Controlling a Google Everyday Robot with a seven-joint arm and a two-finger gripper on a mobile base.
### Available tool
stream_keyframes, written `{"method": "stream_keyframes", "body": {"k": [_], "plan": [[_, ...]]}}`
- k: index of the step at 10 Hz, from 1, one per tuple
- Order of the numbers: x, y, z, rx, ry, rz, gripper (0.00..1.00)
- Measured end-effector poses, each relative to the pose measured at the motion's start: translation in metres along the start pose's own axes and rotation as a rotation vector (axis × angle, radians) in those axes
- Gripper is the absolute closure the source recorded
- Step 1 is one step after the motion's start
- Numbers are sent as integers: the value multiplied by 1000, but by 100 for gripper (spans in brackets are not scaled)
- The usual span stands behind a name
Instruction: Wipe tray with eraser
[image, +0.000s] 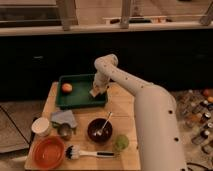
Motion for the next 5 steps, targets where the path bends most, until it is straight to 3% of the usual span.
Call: {"method": "stream_keyframes", "body": {"k": [5], "plan": [[0,0,0,0,0,0,97]]}}
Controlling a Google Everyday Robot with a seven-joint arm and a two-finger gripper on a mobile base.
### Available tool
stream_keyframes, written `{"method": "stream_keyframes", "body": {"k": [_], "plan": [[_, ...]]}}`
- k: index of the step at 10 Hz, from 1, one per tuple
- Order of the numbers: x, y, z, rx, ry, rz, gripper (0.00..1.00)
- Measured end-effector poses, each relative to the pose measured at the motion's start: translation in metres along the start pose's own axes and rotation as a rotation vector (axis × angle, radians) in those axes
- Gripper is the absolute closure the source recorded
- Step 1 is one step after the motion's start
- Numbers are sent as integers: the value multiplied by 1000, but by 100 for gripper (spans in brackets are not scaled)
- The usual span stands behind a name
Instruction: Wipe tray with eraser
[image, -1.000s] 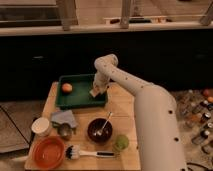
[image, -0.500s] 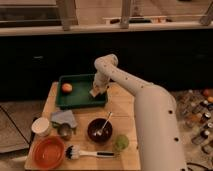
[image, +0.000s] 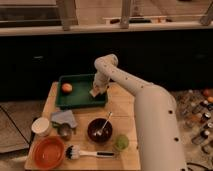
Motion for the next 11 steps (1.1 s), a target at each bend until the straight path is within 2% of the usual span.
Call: {"method": "stream_keyframes", "body": {"k": [1,7,8,9,11], "plan": [[0,0,0,0,0,0,91],[0,1,0,-3,1,0,29],[0,2,0,-5,4,-3,26],[-6,1,-4,0,16,-23,26],[-33,-11,-18,26,31,-73,42]]}}
